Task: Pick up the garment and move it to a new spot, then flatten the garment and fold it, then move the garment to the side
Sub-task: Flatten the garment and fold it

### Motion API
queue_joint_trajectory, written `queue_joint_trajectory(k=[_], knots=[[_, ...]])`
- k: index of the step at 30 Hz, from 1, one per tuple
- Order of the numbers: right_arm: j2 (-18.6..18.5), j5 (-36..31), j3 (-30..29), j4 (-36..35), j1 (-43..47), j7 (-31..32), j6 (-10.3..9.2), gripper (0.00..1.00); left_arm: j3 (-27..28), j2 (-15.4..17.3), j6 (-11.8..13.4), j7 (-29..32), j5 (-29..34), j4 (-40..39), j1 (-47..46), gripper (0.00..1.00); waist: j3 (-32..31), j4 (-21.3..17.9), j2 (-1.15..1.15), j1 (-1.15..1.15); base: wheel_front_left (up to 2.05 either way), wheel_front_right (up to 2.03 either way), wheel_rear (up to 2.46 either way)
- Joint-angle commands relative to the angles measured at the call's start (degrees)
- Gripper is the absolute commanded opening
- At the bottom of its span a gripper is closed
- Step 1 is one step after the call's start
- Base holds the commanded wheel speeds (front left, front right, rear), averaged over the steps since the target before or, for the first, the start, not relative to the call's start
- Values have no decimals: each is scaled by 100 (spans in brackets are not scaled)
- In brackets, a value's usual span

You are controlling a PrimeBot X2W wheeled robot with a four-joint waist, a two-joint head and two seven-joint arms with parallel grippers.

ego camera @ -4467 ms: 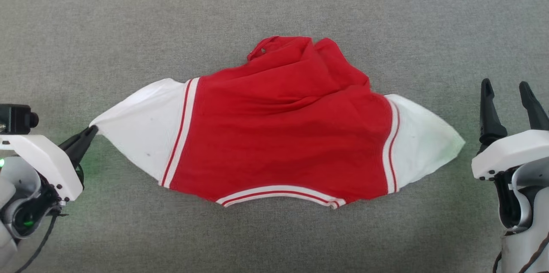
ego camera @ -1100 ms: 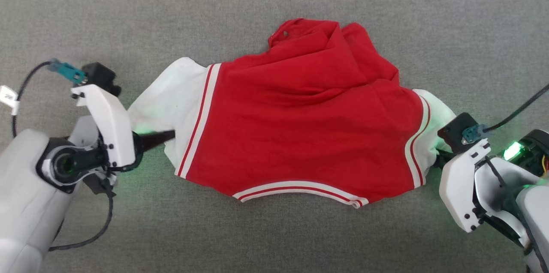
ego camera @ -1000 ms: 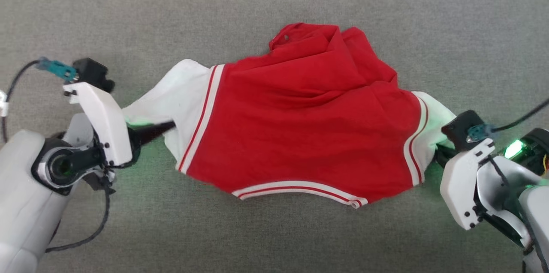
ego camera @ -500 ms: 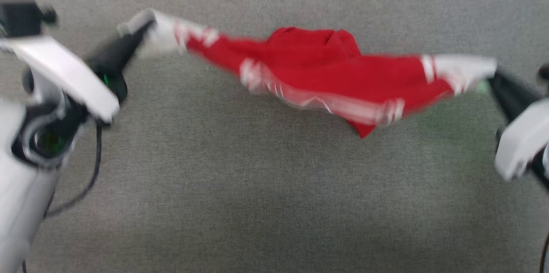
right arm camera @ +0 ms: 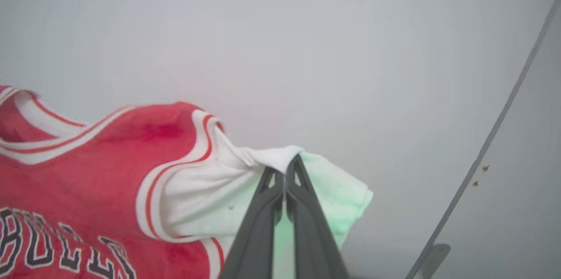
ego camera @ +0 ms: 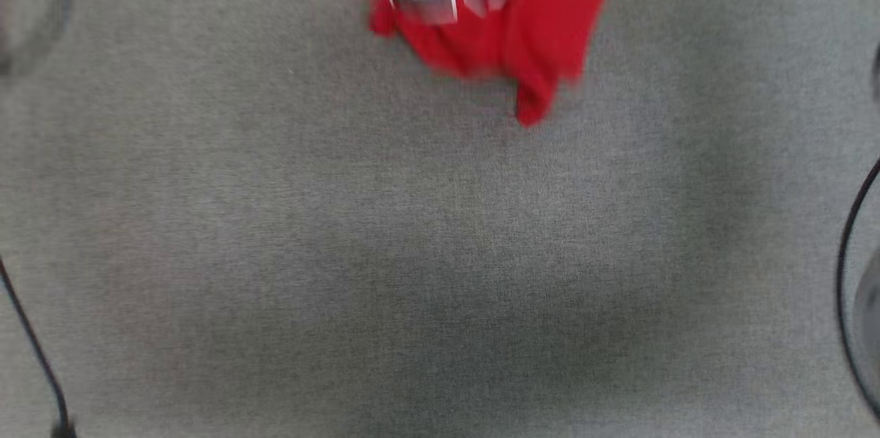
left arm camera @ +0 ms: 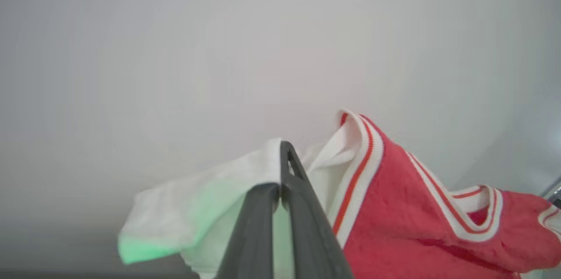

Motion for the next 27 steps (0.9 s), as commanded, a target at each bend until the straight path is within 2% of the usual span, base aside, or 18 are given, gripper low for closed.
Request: queue_joint_trajectory(k=[1, 7, 10, 13, 16, 20, 25, 27], knots=[[41, -138, -104, 205, -404, -259, -7, 0, 39, 0, 8, -223, 129, 182, -376, 0, 181, -49, 0, 0, 0, 0, 0], [234, -892, -604, 1197, -1999, -1427, -7, 0, 136, -228, 8, -936, 150, 763, -1696, 0, 200, 2, 0, 0, 0, 0, 0], [227, -1096, -595, 1584, -2299, -1719, -7, 0, 44, -332, 8, -915, -24, 830, -1894, 0, 150, 26, 0, 0, 0, 0, 0], [126, -1215, -500, 1902, -2236, -1880, -7, 0, -138, -307, 8, -757, -281, 686, -1694, 0, 111, 56, 0, 0, 0, 0, 0], [67, -1155, -327, 2159, -1860, -1933, -6, 0, -546, -171, 8, -494, -484, 268, -1069, 0, 75, 92, 0, 0, 0, 0, 0], [-138, -844, 15, 2233, -801, -1958, -6, 0, -918, 44, 7, -475, -1218, -563, 330, 0, -54, 177, 0, 0, 0, 0, 0], [-380, -245, 357, 1754, 714, -1651, -6, 0, -1153, 259, 7, -572, -1940, -1417, 1915, 0, -201, 259, 0, 0, 0, 0, 0], [-486, 5, 467, 1386, 1379, -1447, -6, 0, -1275, 384, 7, -698, -2027, -1728, 2480, 0, -252, 275, 0, 0, 0, 0, 0]])
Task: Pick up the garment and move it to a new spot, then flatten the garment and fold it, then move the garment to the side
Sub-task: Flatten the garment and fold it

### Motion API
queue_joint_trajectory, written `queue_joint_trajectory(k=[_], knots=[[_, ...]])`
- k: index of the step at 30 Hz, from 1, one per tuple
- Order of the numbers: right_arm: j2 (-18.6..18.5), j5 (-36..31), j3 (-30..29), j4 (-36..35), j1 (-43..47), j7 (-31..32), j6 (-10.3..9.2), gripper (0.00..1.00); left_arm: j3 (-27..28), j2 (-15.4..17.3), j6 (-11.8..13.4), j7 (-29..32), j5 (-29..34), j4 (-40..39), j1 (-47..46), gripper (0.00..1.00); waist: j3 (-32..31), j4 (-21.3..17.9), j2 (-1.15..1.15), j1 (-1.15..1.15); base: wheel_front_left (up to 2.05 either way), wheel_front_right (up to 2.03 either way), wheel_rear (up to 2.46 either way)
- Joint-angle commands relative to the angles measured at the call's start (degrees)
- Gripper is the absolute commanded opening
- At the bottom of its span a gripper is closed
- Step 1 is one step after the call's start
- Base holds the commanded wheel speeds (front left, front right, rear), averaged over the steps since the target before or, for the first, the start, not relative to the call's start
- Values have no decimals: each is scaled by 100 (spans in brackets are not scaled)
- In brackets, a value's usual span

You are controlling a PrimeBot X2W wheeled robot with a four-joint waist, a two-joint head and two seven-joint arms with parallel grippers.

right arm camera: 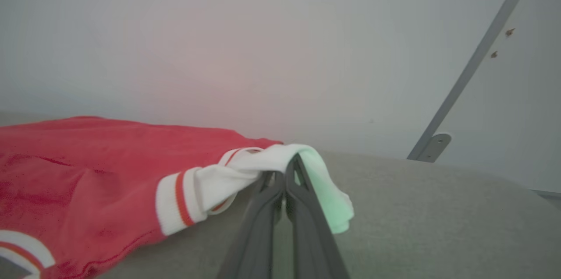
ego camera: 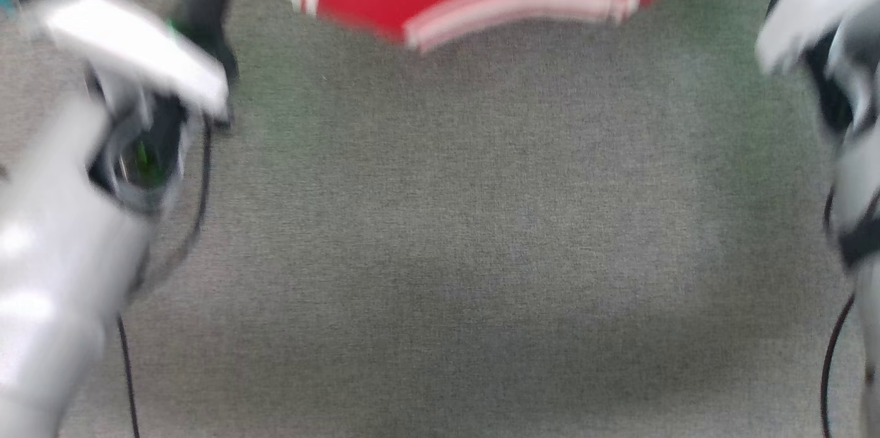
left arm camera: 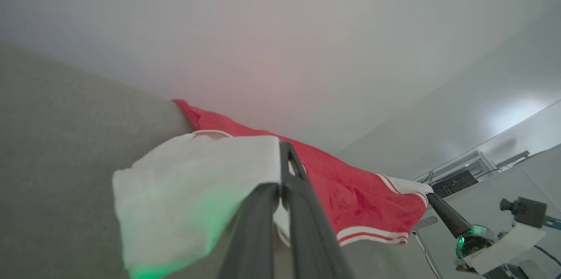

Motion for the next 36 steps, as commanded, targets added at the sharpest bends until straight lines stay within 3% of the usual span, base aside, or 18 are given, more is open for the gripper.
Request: queue_joint_trajectory(k=[1, 10, 19, 24, 32, 36], knots=[[-54, 15, 25, -89, 134, 32, -6, 0, 5, 38, 7, -61, -25, -66, 83, 0, -35, 22, 0, 0, 0, 0, 0], [-388, 541, -184, -2570, 3027, 1256, -9, 0, -266, 643, 7, -512, -332, -1236, 2152, 0, -367, 89, 0, 0, 0, 0, 0], [-117, 877, -754, -4977, 5271, 3017, -8, 0, -483, 1520, 7, -699, -209, -2290, 3573, 0, -671, 135, 0, 0, 0, 0, 0], [122, 866, -1022, -5912, 6166, 3727, -9, 0, -433, 1922, 7, -763, -228, -2782, 4434, 0, -759, 99, 0, 0, 0, 0, 0], [412, 841, -1230, -6906, 7090, 4359, -7, 0, 129, 1997, 7, -797, 47, -3321, 5545, 0, -734, 139, 0, 0, 0, 0, 0], [328, 644, -1202, -6870, 7042, 4434, -7, 0, 247, 1853, 7, -798, 218, -3336, 5561, 0, -711, 170, 0, 0, 0, 0, 0]])
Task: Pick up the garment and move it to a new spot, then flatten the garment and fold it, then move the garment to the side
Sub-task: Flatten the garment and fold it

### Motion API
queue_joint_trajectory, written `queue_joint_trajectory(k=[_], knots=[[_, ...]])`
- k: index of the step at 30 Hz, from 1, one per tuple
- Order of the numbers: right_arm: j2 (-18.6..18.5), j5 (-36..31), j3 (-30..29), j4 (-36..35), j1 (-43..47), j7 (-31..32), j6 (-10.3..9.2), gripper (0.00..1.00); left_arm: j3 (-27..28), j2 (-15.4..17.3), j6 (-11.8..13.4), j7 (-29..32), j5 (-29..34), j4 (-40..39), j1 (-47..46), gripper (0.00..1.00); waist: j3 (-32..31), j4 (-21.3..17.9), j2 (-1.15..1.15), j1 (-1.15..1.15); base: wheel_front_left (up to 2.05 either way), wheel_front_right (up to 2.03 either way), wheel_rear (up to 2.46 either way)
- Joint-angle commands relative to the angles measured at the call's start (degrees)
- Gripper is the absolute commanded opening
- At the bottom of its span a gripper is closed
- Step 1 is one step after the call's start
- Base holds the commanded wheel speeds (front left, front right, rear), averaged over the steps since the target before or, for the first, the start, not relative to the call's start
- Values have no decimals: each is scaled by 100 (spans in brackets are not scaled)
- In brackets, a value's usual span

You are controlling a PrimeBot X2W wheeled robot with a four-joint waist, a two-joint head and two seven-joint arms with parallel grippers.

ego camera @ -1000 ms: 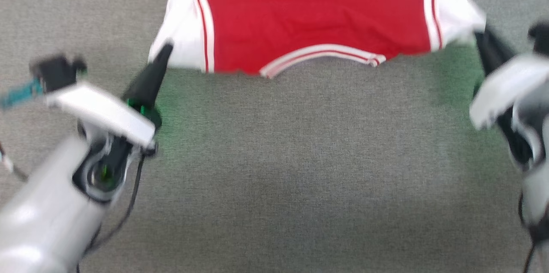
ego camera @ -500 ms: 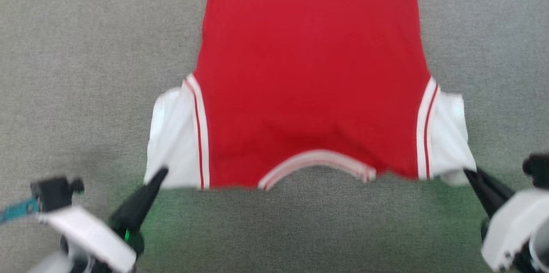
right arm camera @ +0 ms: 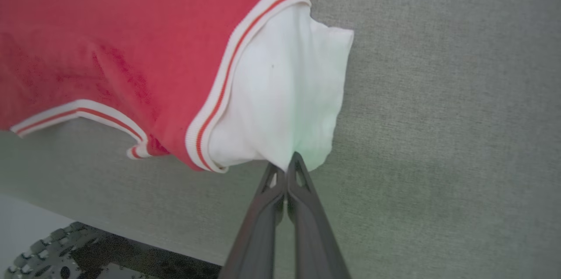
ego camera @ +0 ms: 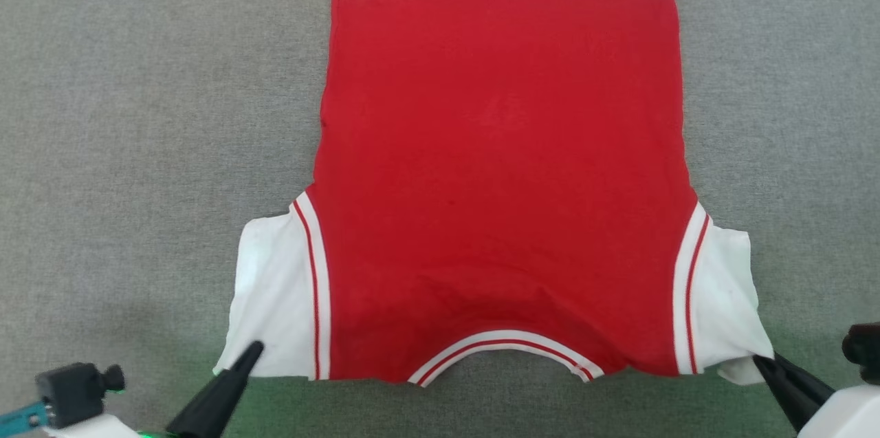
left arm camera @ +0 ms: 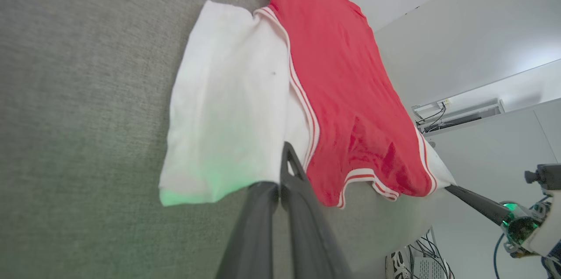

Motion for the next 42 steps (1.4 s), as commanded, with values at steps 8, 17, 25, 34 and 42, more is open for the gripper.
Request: queue_joint_trajectory(k=[8, 17, 25, 34, 42], knots=[[-248, -276, 452, 637, -302, -27, -7, 0, -282, -311, 7, 174, 282, 303, -375, 0, 24, 29, 0, 0, 0, 0, 0], [-330, -212, 576, 804, -435, -143, -7, 100, -361, -413, 7, 144, 279, 371, -547, 0, 129, 99, 0, 0, 0, 0, 0], [-490, -60, 76, 340, -1193, 65, -7, 100, -403, -500, 7, 99, 344, 191, -792, 0, 385, 321, 0, 0, 0, 0, 0], [-1216, 28, -405, 2173, -4540, 393, -6, 100, -654, -608, 7, 224, 633, -145, -1398, 0, 981, 885, 0, 0, 0, 0, 0], [-1662, -671, -149, 4608, -6884, 703, -7, 100, -868, -738, 7, 184, 582, -387, -1778, 0, 1418, 1516, 0, 0, 0, 0, 0]])
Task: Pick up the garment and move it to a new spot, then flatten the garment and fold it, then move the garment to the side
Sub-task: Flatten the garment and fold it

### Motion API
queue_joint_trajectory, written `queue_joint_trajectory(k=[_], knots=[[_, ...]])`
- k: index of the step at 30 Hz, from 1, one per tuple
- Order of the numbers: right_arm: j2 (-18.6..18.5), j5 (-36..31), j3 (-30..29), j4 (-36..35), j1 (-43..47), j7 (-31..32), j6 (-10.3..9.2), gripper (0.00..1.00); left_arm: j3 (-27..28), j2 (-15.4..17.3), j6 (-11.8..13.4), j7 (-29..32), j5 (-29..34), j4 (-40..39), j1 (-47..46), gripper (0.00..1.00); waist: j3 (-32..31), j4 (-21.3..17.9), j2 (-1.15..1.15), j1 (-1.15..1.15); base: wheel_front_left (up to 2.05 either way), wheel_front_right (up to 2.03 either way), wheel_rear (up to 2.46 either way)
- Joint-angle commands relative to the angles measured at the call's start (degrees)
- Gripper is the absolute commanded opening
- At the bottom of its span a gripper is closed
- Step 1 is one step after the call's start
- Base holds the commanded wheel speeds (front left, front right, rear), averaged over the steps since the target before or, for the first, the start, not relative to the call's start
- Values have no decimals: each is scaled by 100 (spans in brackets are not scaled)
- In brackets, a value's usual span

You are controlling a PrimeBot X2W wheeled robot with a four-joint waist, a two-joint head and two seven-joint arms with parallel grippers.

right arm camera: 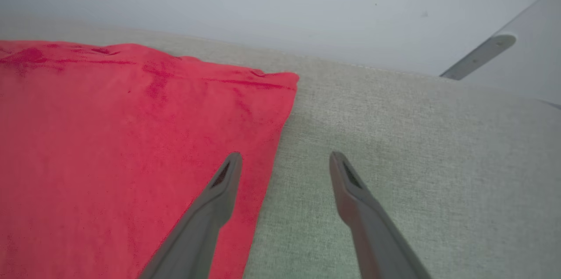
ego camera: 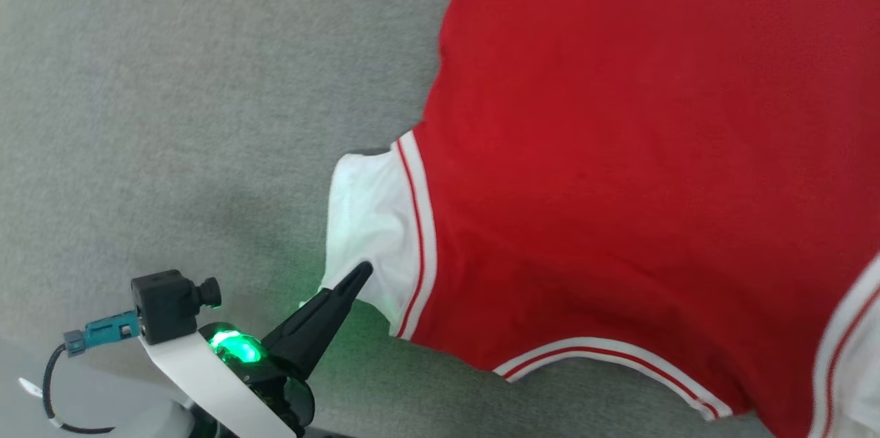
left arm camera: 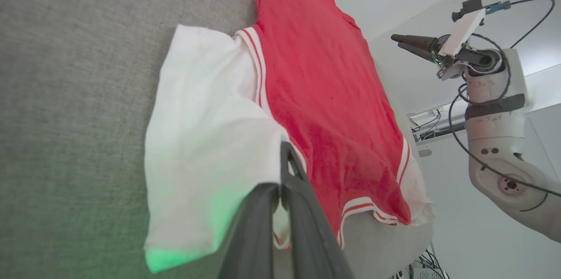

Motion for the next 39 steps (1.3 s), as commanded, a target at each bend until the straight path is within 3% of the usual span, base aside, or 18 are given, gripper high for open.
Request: queue_joint_trajectory(k=[1, 6, 14, 15, 16, 17, 23, 29, 34, 39], knots=[[21, -103, -17, 299, -271, 108, -5, 100, -33, -37, 7, -36, 12, -33, -97, 0, 254, 270, 0, 0, 0, 0, 0], [-15, -733, 106, 1375, -1160, 670, -5, 100, -240, -29, 7, -77, 58, -92, -261, 0, 480, 431, 0, 0, 0, 0, 0], [140, -972, 168, 1965, -1542, 975, -5, 97, -391, -8, 7, -119, 43, -156, -483, 0, 612, 456, 0, 0, 0, 0, 0], [156, -1029, 171, 1998, -1576, 950, -5, 38, -409, -22, 7, -132, 30, -159, -518, 0, 627, 453, 0, 0, 0, 0, 0], [170, -1056, 181, 2035, -1593, 927, -5, 8, -425, -33, 7, -141, 21, -148, -562, 0, 640, 448, 0, 0, 0, 0, 0], [190, -1063, 168, 2087, -1602, 905, -5, 0, -441, -37, 7, -141, 44, -116, -610, 0, 639, 438, 0, 0, 0, 0, 0], [218, -991, 259, 2155, -1624, 390, -6, 0, -501, -96, 7, -188, -58, 6, -797, 0, 448, 260, 0, 0, 0, 0, 0], [50, -224, 806, 1761, -1173, 165, -6, 0, -451, -34, 7, -225, -325, 159, -714, 0, -34, -59, 0, 0, 0, 0, 0], [-395, 645, 1259, 890, -268, 398, -6, 0, -269, 73, 7, -243, -340, 277, -532, 0, -387, -305, 0, 0, 0, 0, 0], [-877, 1583, 1405, -451, 1285, 789, -5, 0, -17, 53, 7, -248, -350, 377, -311, 0, -671, -494, 0, 0, 0, 0, 0]])
